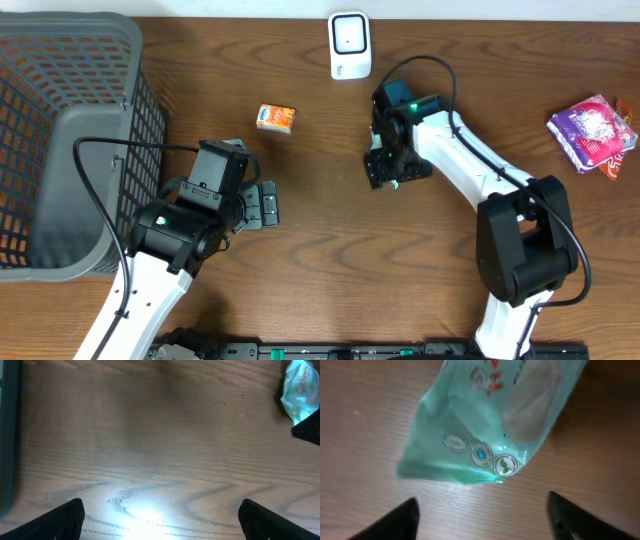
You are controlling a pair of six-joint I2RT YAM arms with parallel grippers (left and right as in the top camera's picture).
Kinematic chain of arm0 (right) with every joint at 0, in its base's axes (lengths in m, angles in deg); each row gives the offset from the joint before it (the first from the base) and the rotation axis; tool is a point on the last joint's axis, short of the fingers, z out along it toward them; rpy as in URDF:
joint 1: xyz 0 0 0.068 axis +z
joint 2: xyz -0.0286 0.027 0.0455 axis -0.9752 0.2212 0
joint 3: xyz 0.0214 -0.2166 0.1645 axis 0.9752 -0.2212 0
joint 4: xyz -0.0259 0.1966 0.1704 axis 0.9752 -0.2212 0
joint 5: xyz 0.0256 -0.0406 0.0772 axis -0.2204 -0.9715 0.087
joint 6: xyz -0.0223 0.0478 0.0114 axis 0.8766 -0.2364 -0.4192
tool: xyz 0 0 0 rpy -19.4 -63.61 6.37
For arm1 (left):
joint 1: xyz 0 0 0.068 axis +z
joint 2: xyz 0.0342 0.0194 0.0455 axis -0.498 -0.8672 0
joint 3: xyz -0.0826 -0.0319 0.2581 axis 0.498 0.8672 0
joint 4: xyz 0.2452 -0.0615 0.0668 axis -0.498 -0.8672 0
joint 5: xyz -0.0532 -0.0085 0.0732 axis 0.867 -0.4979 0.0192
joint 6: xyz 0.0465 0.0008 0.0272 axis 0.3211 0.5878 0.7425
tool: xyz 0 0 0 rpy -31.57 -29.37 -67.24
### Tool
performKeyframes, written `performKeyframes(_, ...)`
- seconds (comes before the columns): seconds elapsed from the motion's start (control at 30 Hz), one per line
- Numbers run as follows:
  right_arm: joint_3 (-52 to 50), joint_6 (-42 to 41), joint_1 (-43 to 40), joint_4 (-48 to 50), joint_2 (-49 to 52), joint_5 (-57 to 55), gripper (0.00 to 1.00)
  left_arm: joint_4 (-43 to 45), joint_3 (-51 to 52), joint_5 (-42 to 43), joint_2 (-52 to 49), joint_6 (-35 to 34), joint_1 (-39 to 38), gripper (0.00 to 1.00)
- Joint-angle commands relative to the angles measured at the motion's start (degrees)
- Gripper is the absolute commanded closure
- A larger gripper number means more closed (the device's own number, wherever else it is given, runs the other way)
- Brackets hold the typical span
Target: Scan the item barcode
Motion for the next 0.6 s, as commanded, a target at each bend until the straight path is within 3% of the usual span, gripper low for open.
performKeyframes(0.0, 0.4, 0.2, -0.2, 0.3, 0.1, 1.7, 0.19, -0.2, -0.1, -0.3, -0.1, 0.7, 0.2, 0.02)
performKeyframes(0.13, 2.0, -1.3, -1.6, 1.2, 0.1, 1.7, 0.19, -0.2, -0.1, -0.3, -0.1, 0.7, 0.3, 0.02)
performKeyframes(0.27, 2.9, -8.7, -4.7, 4.0, 0.1, 1.9, 0.22, -0.2, -0.1, -0.3, -0.1, 0.7, 0.3, 0.02)
performKeyframes(0.57, 2.8, -10.6, -10.9, 10.0, 3.0, 16.0, 0.26, -0.2, -0.1, -0.3, -0.1, 0.7, 0.2, 0.02)
